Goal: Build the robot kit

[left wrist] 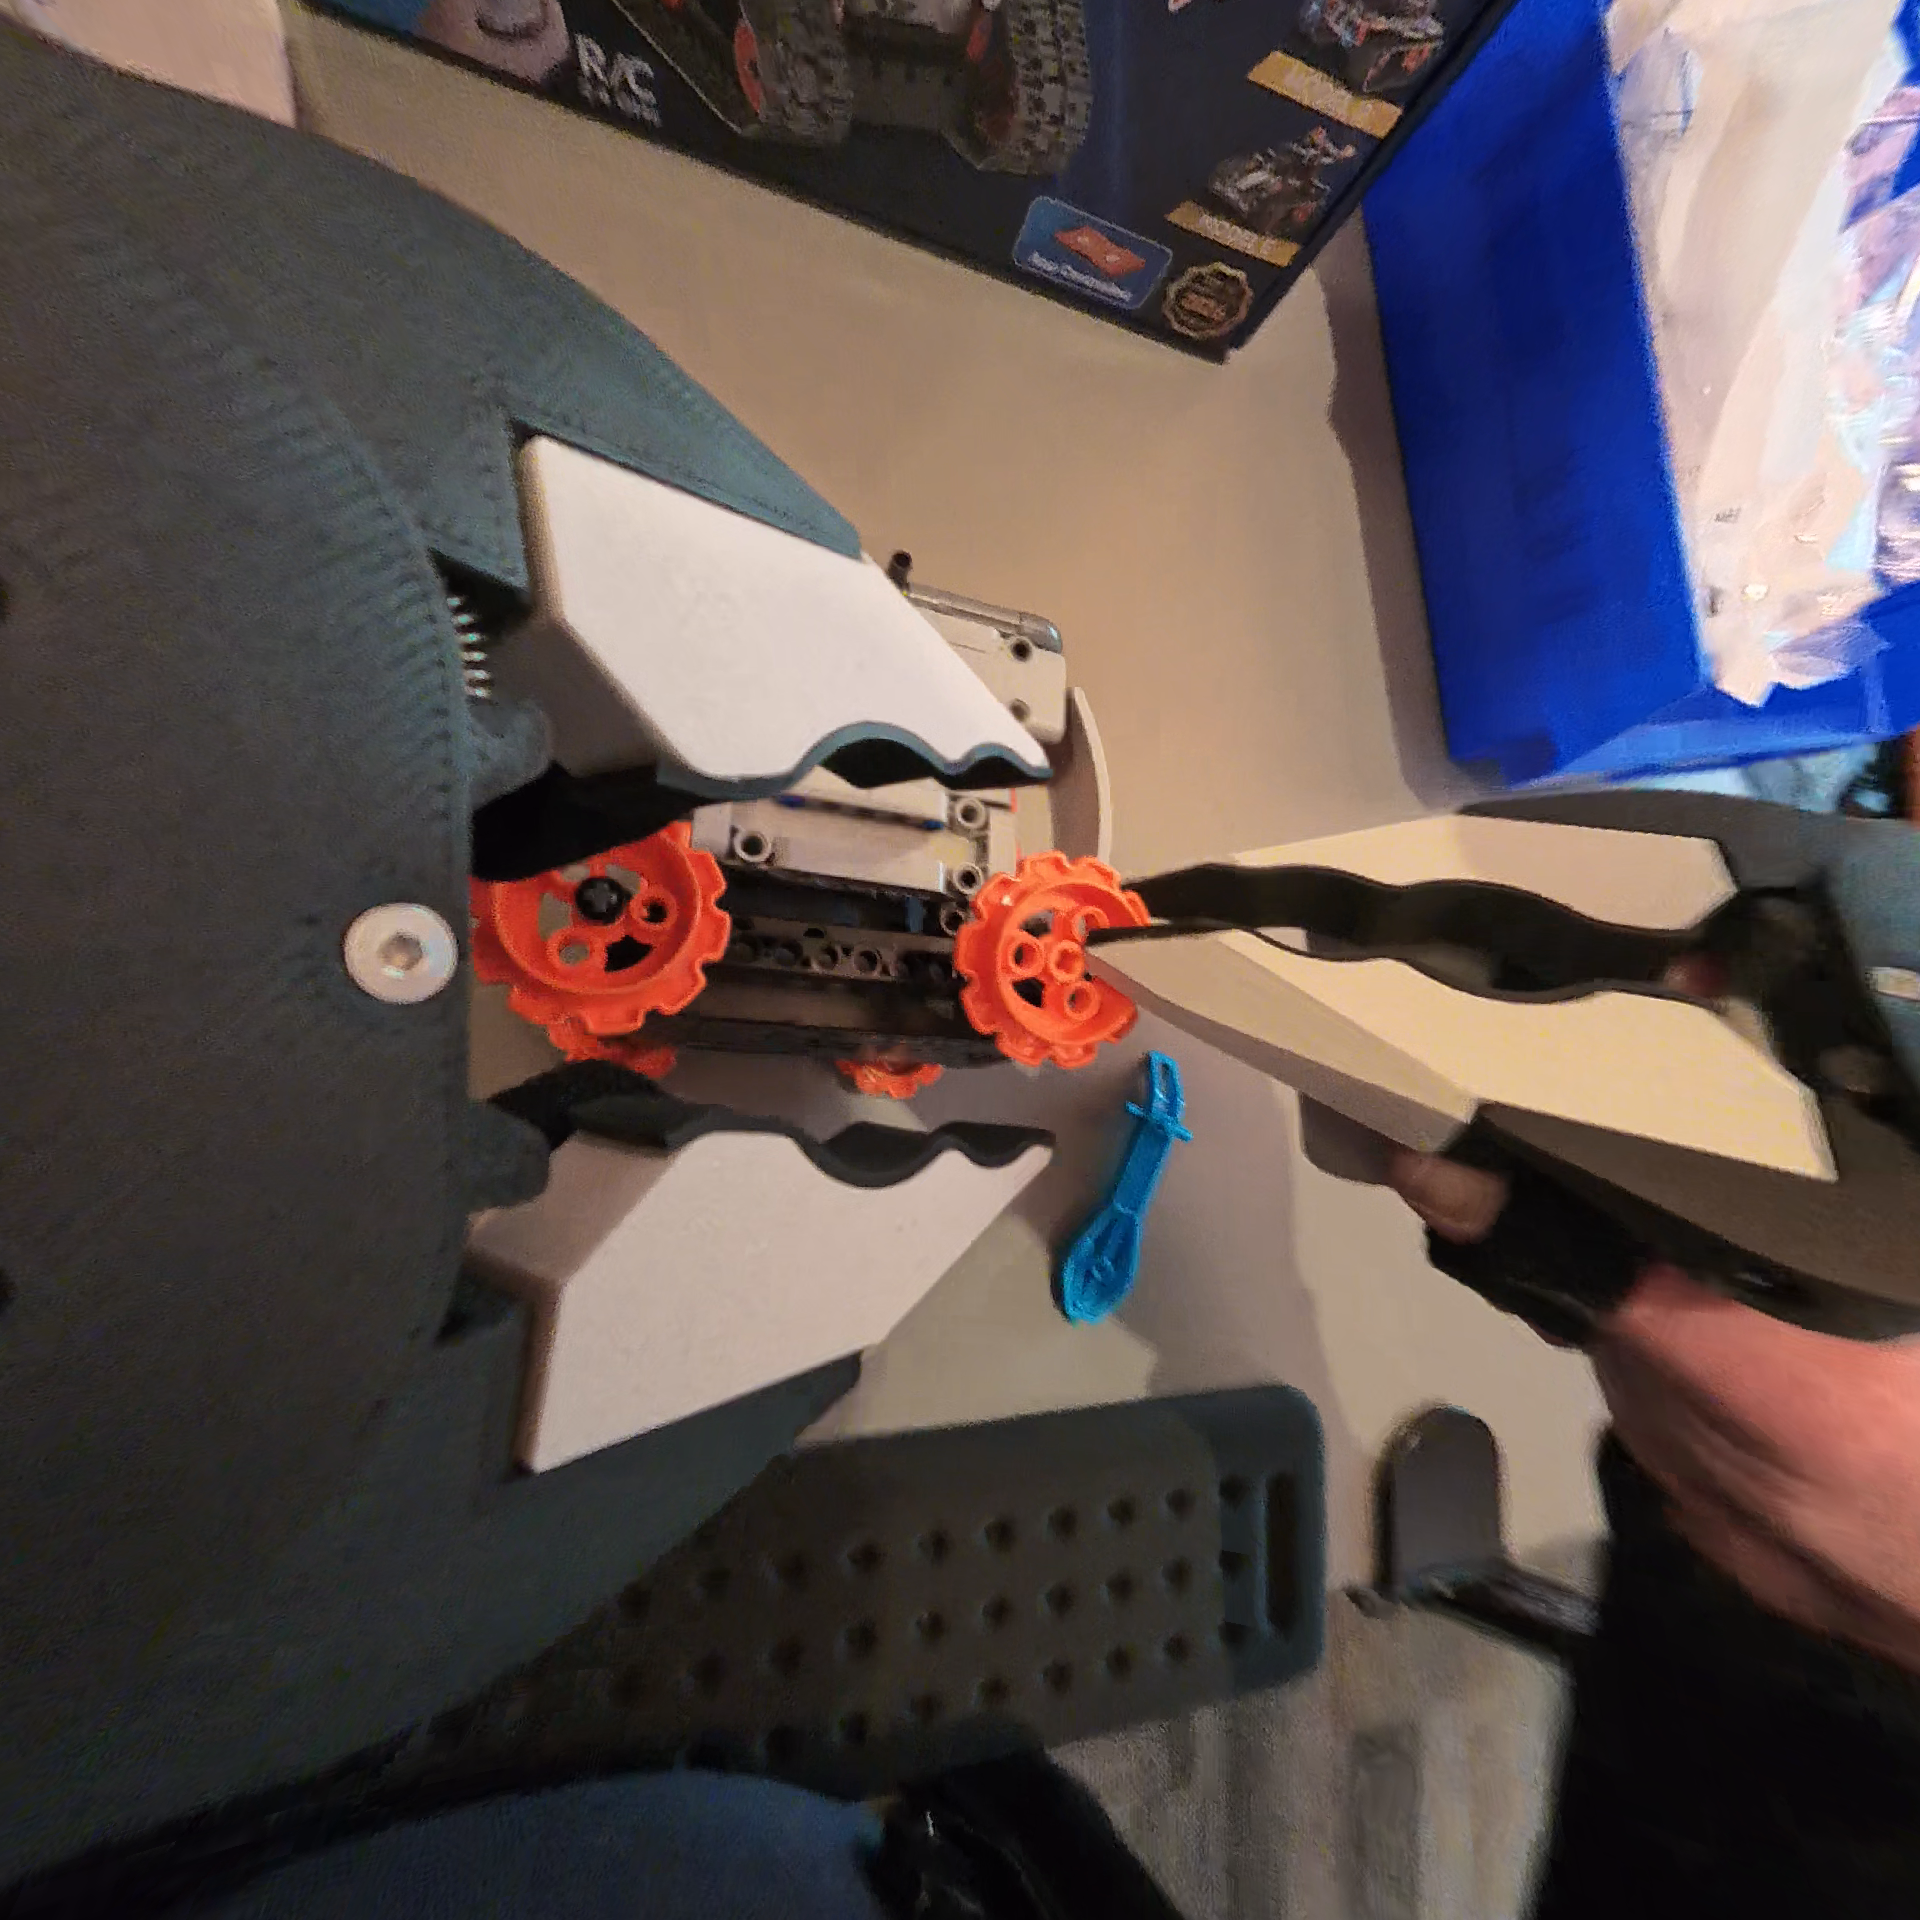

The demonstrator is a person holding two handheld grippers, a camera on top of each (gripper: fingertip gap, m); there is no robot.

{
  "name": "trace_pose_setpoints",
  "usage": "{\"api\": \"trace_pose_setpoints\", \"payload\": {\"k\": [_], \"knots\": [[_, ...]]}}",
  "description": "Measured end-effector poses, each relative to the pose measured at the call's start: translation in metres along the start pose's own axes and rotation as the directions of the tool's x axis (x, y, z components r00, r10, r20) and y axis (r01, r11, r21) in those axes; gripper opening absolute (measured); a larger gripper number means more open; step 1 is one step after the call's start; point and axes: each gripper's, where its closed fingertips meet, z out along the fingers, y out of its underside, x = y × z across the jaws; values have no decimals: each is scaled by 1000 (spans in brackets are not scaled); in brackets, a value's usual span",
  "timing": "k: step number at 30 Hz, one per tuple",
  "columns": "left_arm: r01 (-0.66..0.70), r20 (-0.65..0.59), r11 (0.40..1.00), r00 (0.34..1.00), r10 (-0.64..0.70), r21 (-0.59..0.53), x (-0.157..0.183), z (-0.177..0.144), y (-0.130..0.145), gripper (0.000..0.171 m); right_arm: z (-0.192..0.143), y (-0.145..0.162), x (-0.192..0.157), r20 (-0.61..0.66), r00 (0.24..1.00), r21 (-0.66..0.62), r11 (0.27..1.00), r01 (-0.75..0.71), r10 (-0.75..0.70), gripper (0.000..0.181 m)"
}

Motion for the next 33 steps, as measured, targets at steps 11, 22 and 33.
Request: {"api": "trace_pose_setpoints", "payload": {"k": [11,22,33], "knots": [[30,-108,999,994,-33,-36,2,6,2,41,0,0,0,0,999,22,998,-52,52,10],[55,-187,997,980,-63,-48,2,5,3,41,1,0,-1,-13,999,7,999,-52,52,10],[103,-105,994,989,-105,-24,2,6,1,41,-1,-2,0,29,1000,-53,999,7,-5,11]]}}
